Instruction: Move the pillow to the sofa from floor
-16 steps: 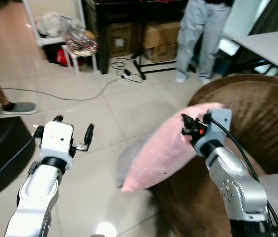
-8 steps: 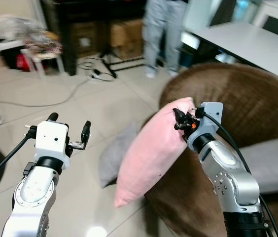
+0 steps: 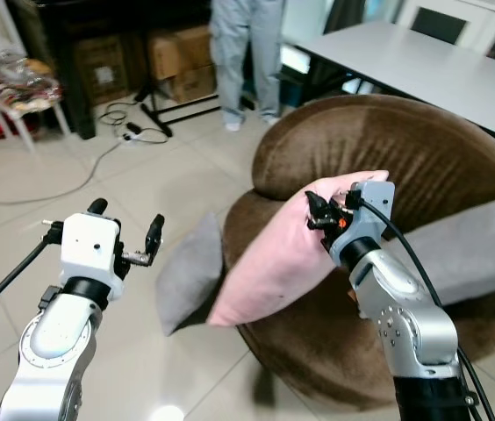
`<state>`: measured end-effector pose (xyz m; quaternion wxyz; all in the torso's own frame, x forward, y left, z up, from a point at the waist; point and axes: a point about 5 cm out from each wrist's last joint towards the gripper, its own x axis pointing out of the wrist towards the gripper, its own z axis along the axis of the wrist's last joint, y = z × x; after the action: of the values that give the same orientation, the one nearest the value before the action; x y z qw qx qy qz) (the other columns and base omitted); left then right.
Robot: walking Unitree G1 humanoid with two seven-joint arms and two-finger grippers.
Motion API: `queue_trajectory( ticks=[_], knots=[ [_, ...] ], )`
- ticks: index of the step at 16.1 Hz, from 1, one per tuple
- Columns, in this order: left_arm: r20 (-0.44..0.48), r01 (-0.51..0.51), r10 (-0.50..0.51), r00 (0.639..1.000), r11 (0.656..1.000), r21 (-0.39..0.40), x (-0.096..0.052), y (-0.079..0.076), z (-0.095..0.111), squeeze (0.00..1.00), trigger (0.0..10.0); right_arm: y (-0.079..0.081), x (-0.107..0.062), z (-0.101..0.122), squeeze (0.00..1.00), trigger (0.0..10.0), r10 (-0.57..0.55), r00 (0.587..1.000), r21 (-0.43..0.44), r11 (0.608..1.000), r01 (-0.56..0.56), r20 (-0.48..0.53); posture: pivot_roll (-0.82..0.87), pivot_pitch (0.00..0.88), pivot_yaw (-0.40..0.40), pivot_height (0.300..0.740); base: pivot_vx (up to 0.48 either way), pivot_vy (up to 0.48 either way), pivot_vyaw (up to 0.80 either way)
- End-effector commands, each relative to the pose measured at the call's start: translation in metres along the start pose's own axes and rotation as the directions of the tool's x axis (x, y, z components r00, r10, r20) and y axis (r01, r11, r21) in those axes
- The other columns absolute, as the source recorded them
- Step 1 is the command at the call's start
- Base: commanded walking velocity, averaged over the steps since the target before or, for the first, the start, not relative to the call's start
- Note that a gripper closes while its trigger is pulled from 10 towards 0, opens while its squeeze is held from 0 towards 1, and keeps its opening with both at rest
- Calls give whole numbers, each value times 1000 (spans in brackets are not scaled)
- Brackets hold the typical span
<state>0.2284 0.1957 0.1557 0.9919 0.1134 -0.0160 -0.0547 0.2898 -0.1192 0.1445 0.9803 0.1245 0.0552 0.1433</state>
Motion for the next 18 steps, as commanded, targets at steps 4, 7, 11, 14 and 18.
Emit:
queue_trajectory(
  ticks=[4, 7, 11, 14, 18],
  knots=[
    [8, 14, -14, 1000, 1000, -3, -3, 2, 4, 0, 10000, 0, -1, 5, 0, 10000, 0, 999, 5, 1000, 0, 38, -1, 0, -36, 740, 292, 0, -400],
    [7, 20, -20, 1000, 1000, -4, -1, 2, 4, 0, 10000, -1, -2, 6, 0, 10000, -6, 999, 5, 1000, 6, 44, -8, 0, -26, 740, 309, 0, -800],
    [7, 28, -28, 1000, 1000, 3, -1, 2, 5, 0, 10000, 2, -1, 8, 0, 10000, 9, 999, 3, 1000, -9, 53, -3, 0, -23, 740, 311, 0, -800],
    [3, 34, -34, 999, 999, 9, -2, 3, 6, 0, 10000, 3, -1, 10, 0, 10000, 16, 998, 3, 1000, -16, 63, 2, 0, -21, 740, 310, 0, -267],
    [-2, 44, -44, 999, 999, 19, -4, 3, 6, 0, 10000, 13, 0, 10, 0, 10000, 91, 995, -21, 996, -90, 50, 11, 0, -22, 740, 298, 0, 0]
  ],
)
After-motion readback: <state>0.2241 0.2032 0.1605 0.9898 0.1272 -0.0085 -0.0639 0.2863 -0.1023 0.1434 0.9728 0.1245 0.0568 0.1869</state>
